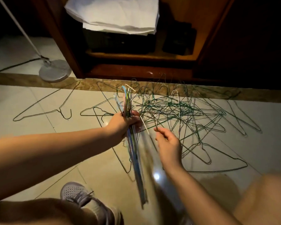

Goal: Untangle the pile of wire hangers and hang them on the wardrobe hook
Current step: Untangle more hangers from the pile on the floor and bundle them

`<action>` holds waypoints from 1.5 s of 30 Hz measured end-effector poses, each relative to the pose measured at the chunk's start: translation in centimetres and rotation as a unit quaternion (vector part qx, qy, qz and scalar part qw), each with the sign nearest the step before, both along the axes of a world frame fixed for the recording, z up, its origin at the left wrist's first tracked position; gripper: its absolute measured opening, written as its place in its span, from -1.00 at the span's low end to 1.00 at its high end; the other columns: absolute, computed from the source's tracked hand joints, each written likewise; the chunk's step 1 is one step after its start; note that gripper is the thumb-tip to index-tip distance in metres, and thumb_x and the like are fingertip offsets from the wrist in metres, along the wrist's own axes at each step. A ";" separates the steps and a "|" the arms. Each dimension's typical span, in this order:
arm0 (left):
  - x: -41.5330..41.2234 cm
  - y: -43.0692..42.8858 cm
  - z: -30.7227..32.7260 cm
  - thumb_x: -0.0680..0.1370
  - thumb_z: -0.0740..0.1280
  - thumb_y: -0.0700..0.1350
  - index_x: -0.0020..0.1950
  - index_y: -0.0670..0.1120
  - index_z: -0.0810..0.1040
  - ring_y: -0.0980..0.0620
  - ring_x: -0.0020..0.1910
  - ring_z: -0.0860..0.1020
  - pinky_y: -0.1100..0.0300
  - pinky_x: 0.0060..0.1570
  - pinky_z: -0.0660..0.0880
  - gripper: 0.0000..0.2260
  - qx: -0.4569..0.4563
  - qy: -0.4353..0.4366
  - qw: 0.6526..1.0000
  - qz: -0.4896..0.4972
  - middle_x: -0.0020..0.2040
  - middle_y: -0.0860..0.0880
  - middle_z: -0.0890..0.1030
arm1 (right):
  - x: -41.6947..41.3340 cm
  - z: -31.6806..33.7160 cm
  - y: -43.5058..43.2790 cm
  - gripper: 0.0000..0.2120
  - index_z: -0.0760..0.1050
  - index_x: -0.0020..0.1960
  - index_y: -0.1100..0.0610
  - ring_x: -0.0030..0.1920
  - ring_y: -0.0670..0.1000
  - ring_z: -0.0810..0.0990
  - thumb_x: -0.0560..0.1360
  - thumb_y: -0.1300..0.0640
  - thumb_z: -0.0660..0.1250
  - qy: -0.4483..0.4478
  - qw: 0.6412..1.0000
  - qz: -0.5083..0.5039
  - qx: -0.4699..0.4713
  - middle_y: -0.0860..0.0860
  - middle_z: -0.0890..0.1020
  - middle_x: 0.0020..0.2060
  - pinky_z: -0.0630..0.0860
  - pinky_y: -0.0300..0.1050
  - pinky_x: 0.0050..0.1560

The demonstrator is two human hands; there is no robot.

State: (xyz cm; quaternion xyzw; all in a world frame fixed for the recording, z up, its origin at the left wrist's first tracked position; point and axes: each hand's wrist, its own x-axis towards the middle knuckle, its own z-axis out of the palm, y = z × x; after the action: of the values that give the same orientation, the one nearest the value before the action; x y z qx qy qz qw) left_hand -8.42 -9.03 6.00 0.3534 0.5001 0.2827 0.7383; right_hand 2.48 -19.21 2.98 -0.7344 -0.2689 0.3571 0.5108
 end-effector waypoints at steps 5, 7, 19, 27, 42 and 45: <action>1.0 0.5 0.4 0.52 0.20 -0.42 0.22 -0.08 0.39 0.06 -0.30 0.62 0.24 -0.25 0.57 -0.65 -0.002 -0.073 0.997 0.010 -0.17 -0.15 0.58 | -2.8 -0.3 -0.1 -0.83 0.57 0.06 0.09 -0.08 -0.08 0.58 0.54 0.22 0.25 -0.010 0.999 0.045 0.008 -0.04 0.65 -0.09 0.49 -0.20 -0.04; 0.9 0.9 0.5 0.50 0.18 -0.46 0.22 0.00 0.39 0.03 -0.25 0.63 0.23 -0.21 0.57 -0.56 0.001 -0.065 0.998 0.003 -0.15 -0.17 0.59 | -2.6 -0.7 -0.3 -0.84 0.57 0.05 0.08 -0.12 -0.08 0.57 0.54 0.21 0.25 -0.009 0.999 0.041 -0.004 -0.05 0.64 -0.11 0.49 -0.18 -0.06; 0.2 1.9 -0.4 0.58 0.12 -0.38 0.12 -0.19 0.44 0.07 -0.39 0.48 0.22 -0.37 0.52 -0.79 0.021 -0.041 0.999 -0.005 -0.32 -0.08 0.38 | -2.2 -3.8 0.8 -0.80 0.56 0.14 0.04 -0.09 -0.02 0.59 0.55 0.15 0.25 0.021 0.992 0.123 -0.025 -0.11 0.62 -0.13 0.54 -0.14 -0.04; -0.7 3.4 -2.6 0.59 0.16 -0.32 -0.04 -0.10 0.51 0.11 -0.42 0.39 0.34 -0.46 0.43 -0.82 0.064 0.110 0.991 -0.043 -0.32 -0.04 0.37 | 4.2 -11.8 3.9 -0.60 0.30 0.38 0.12 0.15 0.13 0.51 0.55 0.17 0.18 -0.093 0.947 0.131 -0.279 0.13 0.51 0.23 0.41 -0.15 0.08; -1.7 8.9 -14.9 0.57 0.28 -0.17 0.32 -0.10 0.45 0.07 -0.32 0.43 0.30 -0.41 0.48 -0.69 0.149 0.364 0.908 -0.145 -0.15 -0.02 0.51 | 7.2 -18.6 4.9 -0.67 0.33 0.28 0.21 0.20 0.20 0.48 0.57 0.31 -0.02 -0.285 0.818 0.220 -0.449 0.20 0.50 0.21 0.42 -0.03 0.08; -1.5 9.3 -16.7 0.56 0.29 -0.18 0.31 -0.10 0.45 0.06 -0.31 0.44 0.18 -0.28 0.54 -0.69 0.154 0.376 0.901 -0.154 -0.04 -0.10 0.55 | 7.4 -19.1 5.1 -0.70 0.40 0.22 0.26 0.21 0.20 0.48 0.54 0.35 0.04 -0.305 0.793 0.247 -0.466 0.21 0.50 0.19 0.46 -0.01 0.09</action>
State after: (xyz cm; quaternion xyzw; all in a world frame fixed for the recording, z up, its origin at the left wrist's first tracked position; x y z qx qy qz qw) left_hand -9.94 0.27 -10.65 0.6152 0.6301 0.0855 0.4661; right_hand 9.90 -14.15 -16.14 -0.8627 -0.3843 0.3108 -0.1069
